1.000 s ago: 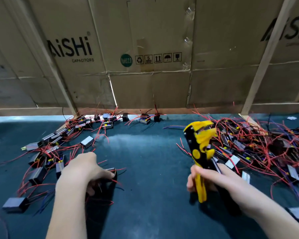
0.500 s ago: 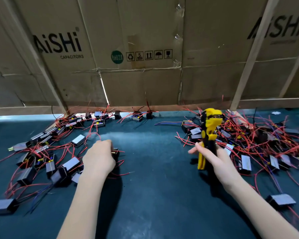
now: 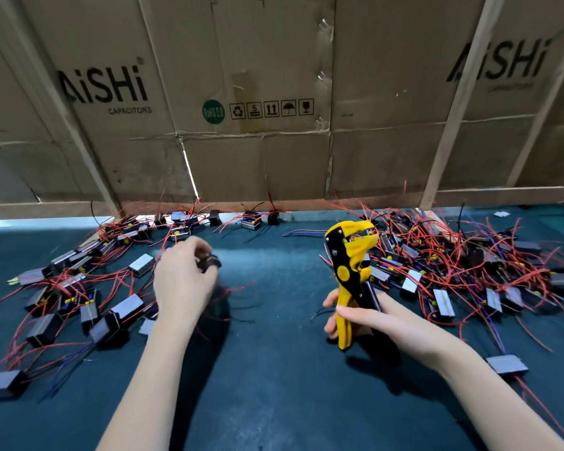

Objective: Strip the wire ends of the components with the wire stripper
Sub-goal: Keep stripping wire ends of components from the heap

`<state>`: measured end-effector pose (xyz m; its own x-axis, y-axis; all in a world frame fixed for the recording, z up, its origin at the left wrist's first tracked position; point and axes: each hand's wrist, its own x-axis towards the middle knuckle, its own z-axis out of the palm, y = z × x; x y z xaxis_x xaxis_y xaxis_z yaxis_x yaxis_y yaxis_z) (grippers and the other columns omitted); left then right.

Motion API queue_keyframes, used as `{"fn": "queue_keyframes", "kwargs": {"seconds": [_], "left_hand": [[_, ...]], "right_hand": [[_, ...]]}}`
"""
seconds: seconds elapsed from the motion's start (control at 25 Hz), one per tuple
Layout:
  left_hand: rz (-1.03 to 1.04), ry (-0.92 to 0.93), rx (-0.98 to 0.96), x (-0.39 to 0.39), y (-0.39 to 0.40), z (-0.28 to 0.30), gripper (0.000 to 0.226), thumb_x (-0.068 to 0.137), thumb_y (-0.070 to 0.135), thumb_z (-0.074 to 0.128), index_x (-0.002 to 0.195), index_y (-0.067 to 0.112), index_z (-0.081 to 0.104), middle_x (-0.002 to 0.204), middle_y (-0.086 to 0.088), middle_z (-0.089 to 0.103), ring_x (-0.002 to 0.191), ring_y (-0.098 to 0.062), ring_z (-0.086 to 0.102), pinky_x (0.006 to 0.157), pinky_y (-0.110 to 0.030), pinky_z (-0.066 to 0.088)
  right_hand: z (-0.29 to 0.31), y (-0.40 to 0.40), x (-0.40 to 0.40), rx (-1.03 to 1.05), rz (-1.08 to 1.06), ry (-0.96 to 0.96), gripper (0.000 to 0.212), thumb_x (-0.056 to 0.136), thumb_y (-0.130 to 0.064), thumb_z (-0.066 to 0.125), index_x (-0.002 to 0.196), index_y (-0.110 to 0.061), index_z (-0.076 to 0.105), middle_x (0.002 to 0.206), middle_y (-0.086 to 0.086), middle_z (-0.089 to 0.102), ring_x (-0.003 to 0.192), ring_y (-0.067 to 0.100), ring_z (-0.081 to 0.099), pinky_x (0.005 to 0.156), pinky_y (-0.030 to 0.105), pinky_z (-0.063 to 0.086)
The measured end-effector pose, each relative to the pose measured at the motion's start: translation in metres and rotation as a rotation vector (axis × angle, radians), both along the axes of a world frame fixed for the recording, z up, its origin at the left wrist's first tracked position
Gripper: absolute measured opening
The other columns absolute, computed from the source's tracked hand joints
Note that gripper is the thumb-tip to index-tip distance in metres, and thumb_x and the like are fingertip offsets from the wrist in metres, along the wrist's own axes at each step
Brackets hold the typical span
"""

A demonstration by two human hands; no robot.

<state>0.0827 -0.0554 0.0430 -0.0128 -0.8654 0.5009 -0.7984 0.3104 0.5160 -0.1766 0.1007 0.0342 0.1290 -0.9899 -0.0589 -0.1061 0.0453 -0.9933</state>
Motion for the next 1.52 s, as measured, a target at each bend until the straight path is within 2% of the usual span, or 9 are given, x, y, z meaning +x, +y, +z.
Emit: {"fn": "queue_keyframes", "kwargs": {"seconds": [0.08, 0.2, 0.44, 0.6, 0.76, 0.96, 1.2, 1.4, 1.52], "left_hand": [[-0.293, 0.387, 0.065, -0.004, 0.001, 0.005, 0.023, 0.077, 0.009, 0.077, 0.094, 0.021, 0.067, 0.081, 0.001, 0.068, 0.070, -0.006, 0.061, 0.067, -0.019, 0.048], [-0.598, 0.571, 0.367, -0.028, 0.008, 0.000, 0.018, 0.083, 0.001, 0.072, 0.090, 0.018, 0.071, 0.074, -0.003, 0.066, 0.060, -0.008, 0.058, 0.060, -0.018, 0.049], [-0.422, 0.251, 0.461, -0.052, 0.010, -0.035, 0.021, 0.091, 0.017, 0.067, 0.071, 0.021, 0.072, 0.067, -0.006, 0.068, 0.063, -0.013, 0.052, 0.065, -0.026, 0.041], [-0.551, 0.451, 0.605, -0.041, 0.005, -0.025, 0.020, 0.093, -0.003, 0.057, 0.094, 0.008, 0.073, 0.082, -0.008, 0.070, 0.075, -0.017, 0.061, 0.075, -0.029, 0.047], [-0.747, 0.440, 0.765, -0.035, 0.012, -0.020, 0.024, 0.092, -0.006, 0.057, 0.108, 0.003, 0.070, 0.093, -0.007, 0.074, 0.081, -0.007, 0.067, 0.074, -0.013, 0.050], [-0.740, 0.360, 0.521, -0.040, 0.015, -0.015, 0.014, 0.085, -0.002, 0.070, 0.097, 0.005, 0.072, 0.095, -0.015, 0.074, 0.085, -0.017, 0.067, 0.086, -0.032, 0.051], [-0.561, 1.077, 0.221, -0.031, 0.004, 0.000, 0.021, 0.089, -0.007, 0.059, 0.105, 0.002, 0.067, 0.089, -0.006, 0.074, 0.075, -0.010, 0.068, 0.076, -0.020, 0.056], [-0.662, 1.991, 0.419, -0.003, -0.001, 0.023, 0.017, 0.070, -0.009, 0.072, 0.086, -0.005, 0.071, 0.099, -0.016, 0.068, 0.083, -0.020, 0.072, 0.072, -0.020, 0.058], [-0.831, 1.844, 0.567, -0.006, 0.008, 0.022, 0.067, 0.033, 0.006, 0.099, 0.092, 0.000, 0.068, 0.087, -0.011, 0.068, 0.070, -0.013, 0.070, 0.062, -0.014, 0.056]], "right_hand": [[0.004, 0.003, -0.003, 0.008, 0.042, 0.026, 0.042, 0.084, -0.028, 0.062, 0.121, -0.009, 0.056, 0.103, 0.022, 0.068, 0.099, 0.034, 0.067, 0.083, 0.032, 0.054], [0.006, 0.003, -0.005, 0.021, 0.068, 0.057, 0.042, 0.084, -0.028, 0.063, 0.123, -0.013, 0.056, 0.106, 0.018, 0.069, 0.101, 0.029, 0.067, 0.083, 0.026, 0.052], [0.004, 0.002, -0.005, 0.037, 0.063, 0.053, 0.042, 0.083, -0.030, 0.065, 0.122, -0.015, 0.058, 0.107, 0.017, 0.069, 0.101, 0.029, 0.068, 0.085, 0.029, 0.052], [0.001, 0.000, -0.006, 0.039, 0.044, 0.014, 0.042, 0.083, -0.028, 0.066, 0.122, -0.013, 0.058, 0.103, 0.019, 0.069, 0.101, 0.033, 0.068, 0.088, 0.035, 0.055], [0.000, -0.001, -0.008, 0.056, 0.019, -0.018, 0.043, 0.083, -0.028, 0.066, 0.122, -0.011, 0.058, 0.103, 0.022, 0.069, 0.100, 0.034, 0.068, 0.086, 0.034, 0.055], [-0.003, -0.003, -0.011, 0.089, -0.023, -0.054, 0.044, 0.080, -0.029, 0.068, 0.121, -0.012, 0.061, 0.103, 0.024, 0.069, 0.100, 0.034, 0.069, 0.085, 0.035, 0.056], [-0.006, -0.004, -0.017, 0.088, -0.014, -0.065, 0.042, 0.082, -0.024, 0.070, 0.122, -0.013, 0.061, 0.104, 0.024, 0.069, 0.103, 0.038, 0.068, 0.091, 0.043, 0.055], [-0.007, -0.004, -0.019, 0.087, 0.000, -0.046, 0.042, 0.082, -0.023, 0.071, 0.122, -0.014, 0.061, 0.105, 0.022, 0.069, 0.106, 0.036, 0.067, 0.094, 0.044, 0.054], [-0.006, -0.004, -0.019, 0.093, -0.006, -0.055, 0.042, 0.081, -0.023, 0.072, 0.121, -0.015, 0.062, 0.105, 0.022, 0.069, 0.106, 0.035, 0.067, 0.093, 0.044, 0.055]]}}
